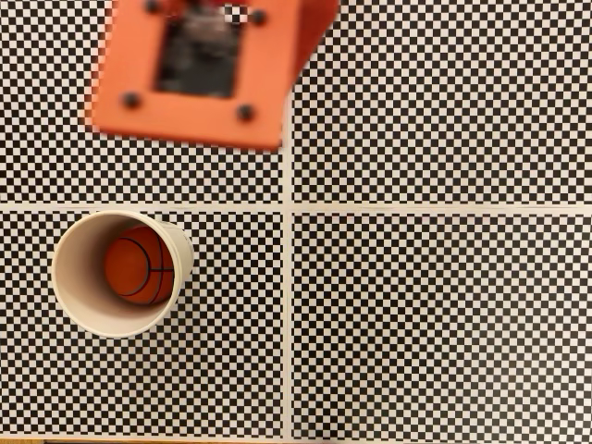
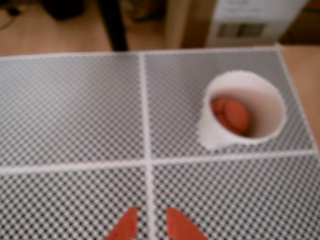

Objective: Grasp basketball and place into cup.

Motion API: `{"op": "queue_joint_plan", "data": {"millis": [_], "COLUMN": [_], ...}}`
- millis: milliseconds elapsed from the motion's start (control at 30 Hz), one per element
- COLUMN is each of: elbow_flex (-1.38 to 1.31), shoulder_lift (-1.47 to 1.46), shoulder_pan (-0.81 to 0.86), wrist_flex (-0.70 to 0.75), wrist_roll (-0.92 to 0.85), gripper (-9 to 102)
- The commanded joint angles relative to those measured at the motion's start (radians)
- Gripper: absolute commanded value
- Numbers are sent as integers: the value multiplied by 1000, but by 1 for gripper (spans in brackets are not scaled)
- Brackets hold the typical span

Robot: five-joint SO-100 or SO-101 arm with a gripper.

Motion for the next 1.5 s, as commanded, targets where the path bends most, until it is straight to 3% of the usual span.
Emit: {"op": "queue_joint_plan", "data": {"millis": [0,433,800,1467], "elbow_flex": [75,451,643,1037], "shoulder_lift": [89,387,476,857], "shoulder_pan": [-34,-161,-143,-55], "wrist_flex": [-46,-422,-672,-838], "wrist_roll": [6,-3,-9,-23], "gripper": [0,0,0,0]}}
